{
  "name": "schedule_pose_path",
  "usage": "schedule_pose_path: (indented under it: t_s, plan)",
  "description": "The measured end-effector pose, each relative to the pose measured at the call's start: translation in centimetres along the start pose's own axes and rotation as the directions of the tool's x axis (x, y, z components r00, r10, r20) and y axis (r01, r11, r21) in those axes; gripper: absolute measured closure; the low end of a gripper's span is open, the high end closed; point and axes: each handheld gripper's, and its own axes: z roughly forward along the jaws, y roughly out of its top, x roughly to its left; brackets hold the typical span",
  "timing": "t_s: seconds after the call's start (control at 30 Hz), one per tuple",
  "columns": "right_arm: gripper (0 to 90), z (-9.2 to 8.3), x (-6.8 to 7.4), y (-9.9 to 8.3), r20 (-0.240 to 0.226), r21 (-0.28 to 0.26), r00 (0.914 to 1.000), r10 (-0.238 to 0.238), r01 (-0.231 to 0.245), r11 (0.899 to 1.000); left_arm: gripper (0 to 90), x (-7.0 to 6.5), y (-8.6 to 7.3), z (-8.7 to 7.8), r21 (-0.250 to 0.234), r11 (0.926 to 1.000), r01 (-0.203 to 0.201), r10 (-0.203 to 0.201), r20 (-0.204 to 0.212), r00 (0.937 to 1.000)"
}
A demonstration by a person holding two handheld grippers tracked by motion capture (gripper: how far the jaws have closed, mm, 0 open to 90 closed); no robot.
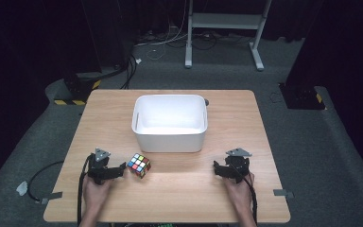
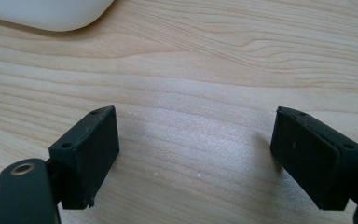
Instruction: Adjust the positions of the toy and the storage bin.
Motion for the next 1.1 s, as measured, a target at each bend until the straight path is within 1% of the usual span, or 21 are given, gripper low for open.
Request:
schedule_pose_path:
  t_s: [0.27, 0.4, 0.5, 0.6, 0.7, 0.8, 1.0, 1.1]
  plan:
    - [15.2, 0.0, 0.0, 0.0, 0.0, 0.0, 1.0, 0.0, 0.0, 1.0, 12.4, 0.0, 0.0, 0.0, 0.0, 1.0, 0.0, 0.0, 0.001, 1.0]
    - [15.2, 0.0, 0.0, 0.0, 0.0, 0.0, 1.0, 0.0, 0.0, 1.0, 12.5, 0.1, -0.1, -0.1, 0.0, 1.0, -0.008, 0.008, 0.011, 0.9999]
    - [15.2, 0.0, 0.0, 0.0, 0.0, 0.0, 1.0, 0.001, -0.001, 1.0, 13.3, 0.0, -0.2, -0.2, -0.005, 1.0, -0.005, 0.005, 0.013, 0.9999]
    - [15.2, 0.0, 0.0, 0.0, 0.0, 0.0, 1.0, 0.0, 0.0, 1.0, 13.4, 0.0, -0.4, -0.4, -0.011, 0.9999, 0.0, 0.0, 0.033, 0.9994]
    - [15.3, 0.0, 0.0, 0.0, 0.0, 0.0, 1.0, 0.0, 0.0, 1.0, 13.5, 0.0, -0.5, -0.6, -0.013, 0.9999, 0.006, -0.005, 0.039, 0.9992]
    - [15.3, 0.0, 0.0, 0.0, 0.0, 0.0, 1.0, 0.0, 0.0, 1.0, 13.4, 0.1, -0.7, -0.8, -0.016, 0.9999, 0.002, -0.001, 0.044, 0.999]
    - [15.3, 0.0, 0.0, 0.0, 0.0, 0.0, 1.0, 0.0, 0.0, 1.0, 13.3, 0.3, -1.2, -1.4, -0.027, 0.9992, 0.028, -0.026, 0.066, 0.9975]
    - [15.3, 0.0, 0.0, 0.0, 0.0, 0.0, 1.0, 0.0, 0.0, 1.0, 12.3, 0.3, -1.4, -1.7, -0.027, 0.9992, 0.028, -0.026, 0.075, 0.9969]
